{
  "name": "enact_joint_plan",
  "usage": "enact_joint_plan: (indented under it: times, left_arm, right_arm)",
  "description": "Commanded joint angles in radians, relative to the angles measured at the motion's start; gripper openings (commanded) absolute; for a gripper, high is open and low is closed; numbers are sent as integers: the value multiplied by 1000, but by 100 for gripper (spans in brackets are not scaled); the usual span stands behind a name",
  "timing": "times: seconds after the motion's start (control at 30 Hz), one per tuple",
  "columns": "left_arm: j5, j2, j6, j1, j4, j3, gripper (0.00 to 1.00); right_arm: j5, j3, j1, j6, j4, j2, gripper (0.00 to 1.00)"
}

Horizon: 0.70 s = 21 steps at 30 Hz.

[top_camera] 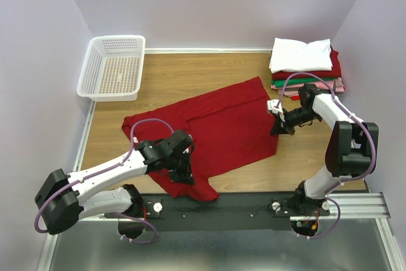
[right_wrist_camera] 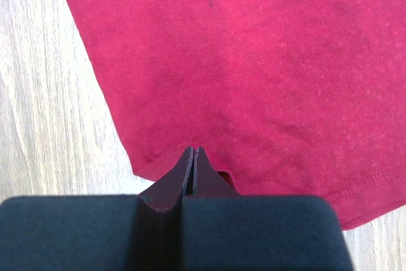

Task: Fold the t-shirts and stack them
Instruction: Fold the tshirt

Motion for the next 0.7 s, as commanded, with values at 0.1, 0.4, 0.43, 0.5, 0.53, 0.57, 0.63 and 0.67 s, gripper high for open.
enact_joint_plan:
  times: [0.1,0.4,0.43,0.5,0.53,0.57,0.63,0.67]
  left_arm:
    - [34,-9,19,6,-26,-16,0]
    - [58,45,68,6,-55,-21,2]
    - [58,54,76,6,-56,-18,2]
    - [60,77,90,6,-55,-16,3]
    - [64,86,94,6,-52,-16,3]
    - [65,91,97,6,-52,-14,3]
    - [74,106,110,6,-38,-16,3]
    - [81,114,114,6,-35,-16,9]
  right_arm:
    - [-40,-20,2,-19,1,-16,1]
    - [-53,-25,2,-25,1,-15,0]
    - [-53,-26,2,-26,1,-15,0]
    - [-57,-29,2,-29,1,-15,0]
    - [-59,-31,2,-29,3,-15,0]
    - [-59,-31,2,-29,1,-15,0]
    - [-60,-34,2,-33,3,-15,0]
    - [-59,-34,2,-33,1,-15,0]
